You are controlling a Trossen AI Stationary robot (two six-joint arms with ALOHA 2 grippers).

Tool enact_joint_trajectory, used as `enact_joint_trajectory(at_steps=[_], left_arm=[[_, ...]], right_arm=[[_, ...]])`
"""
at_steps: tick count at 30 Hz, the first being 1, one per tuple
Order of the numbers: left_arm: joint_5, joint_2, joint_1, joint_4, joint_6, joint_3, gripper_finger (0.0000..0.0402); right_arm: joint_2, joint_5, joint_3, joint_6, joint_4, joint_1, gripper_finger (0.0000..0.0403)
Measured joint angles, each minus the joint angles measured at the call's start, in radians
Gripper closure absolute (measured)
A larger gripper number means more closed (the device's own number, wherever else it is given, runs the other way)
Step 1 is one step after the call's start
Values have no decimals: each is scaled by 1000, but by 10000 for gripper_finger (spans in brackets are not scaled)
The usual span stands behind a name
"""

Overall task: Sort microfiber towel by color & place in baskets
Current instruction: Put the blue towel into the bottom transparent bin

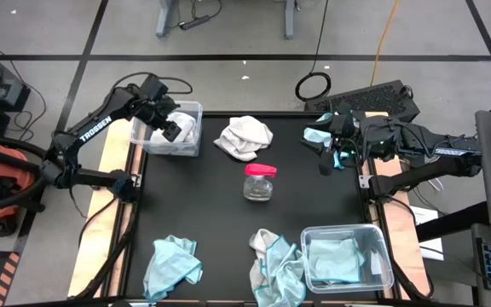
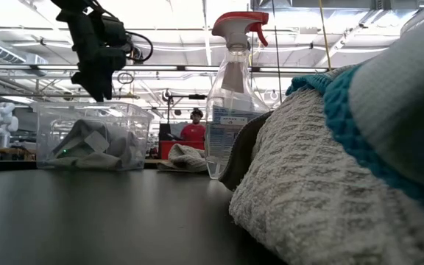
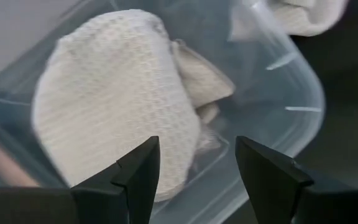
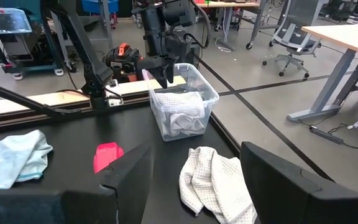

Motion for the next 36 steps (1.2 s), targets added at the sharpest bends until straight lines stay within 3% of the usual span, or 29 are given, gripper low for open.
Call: enact_joint_trajectory(at_steps=[15, 36], left_arm=[[173, -29, -60, 29, -3, 0, 188], [388, -198, -233, 292, -107, 1, 188]], right_arm=[[0, 0, 0, 2, -1, 0, 172], [0, 1, 0, -1, -83, 0, 172]])
